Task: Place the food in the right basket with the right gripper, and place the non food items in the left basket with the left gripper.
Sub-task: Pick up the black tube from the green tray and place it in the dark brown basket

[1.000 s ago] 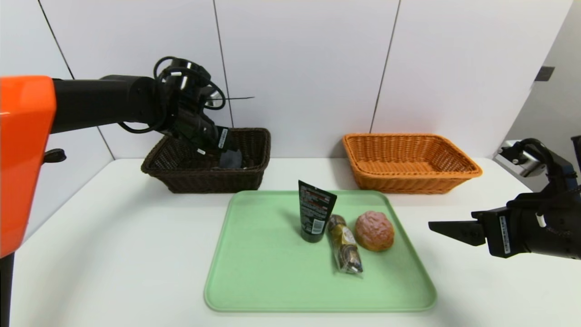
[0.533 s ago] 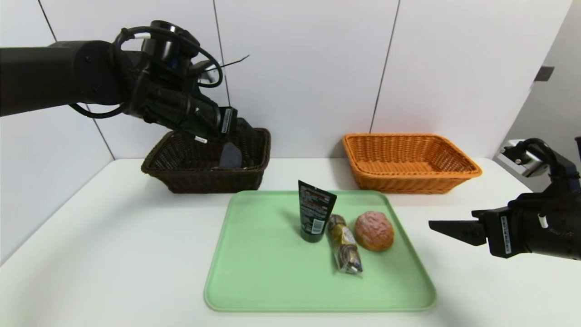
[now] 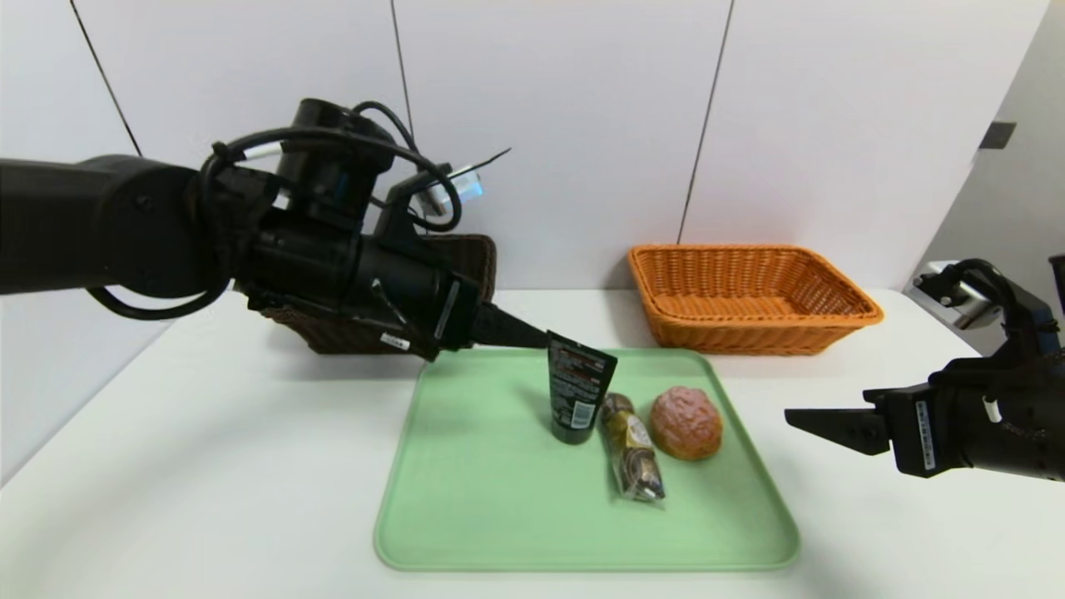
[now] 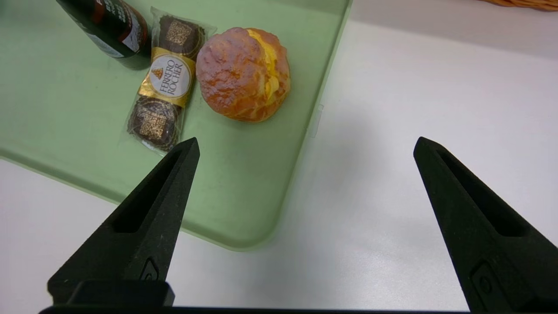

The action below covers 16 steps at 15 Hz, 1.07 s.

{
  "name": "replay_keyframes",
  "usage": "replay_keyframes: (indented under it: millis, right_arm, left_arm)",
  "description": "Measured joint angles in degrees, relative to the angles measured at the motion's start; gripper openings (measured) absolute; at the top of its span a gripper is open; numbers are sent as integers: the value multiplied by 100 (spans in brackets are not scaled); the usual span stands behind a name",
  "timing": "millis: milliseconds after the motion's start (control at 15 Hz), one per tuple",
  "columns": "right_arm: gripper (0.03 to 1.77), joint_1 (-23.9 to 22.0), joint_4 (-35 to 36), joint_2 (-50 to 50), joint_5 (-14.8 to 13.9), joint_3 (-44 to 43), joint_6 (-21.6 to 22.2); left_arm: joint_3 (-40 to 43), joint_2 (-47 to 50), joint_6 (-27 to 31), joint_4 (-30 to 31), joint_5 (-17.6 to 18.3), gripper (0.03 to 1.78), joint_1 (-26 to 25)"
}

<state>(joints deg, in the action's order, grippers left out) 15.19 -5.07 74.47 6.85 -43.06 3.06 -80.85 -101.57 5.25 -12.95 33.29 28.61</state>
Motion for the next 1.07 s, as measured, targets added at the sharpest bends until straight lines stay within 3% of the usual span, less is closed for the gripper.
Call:
replay_keyframes:
  millis: [267,533,1067]
  right_arm:
    - [170,-1,0,5,-5,4,0]
    - [170,0,0,-2,-13,69,0]
    - [170,0,0,-66,-46,180,0]
  left_arm:
    - [863,55,1384,619,942,167,46]
    - [1059,-187,2515,636,1243,167,38]
    - [994,-1078,2701,1545,1254,169,-17]
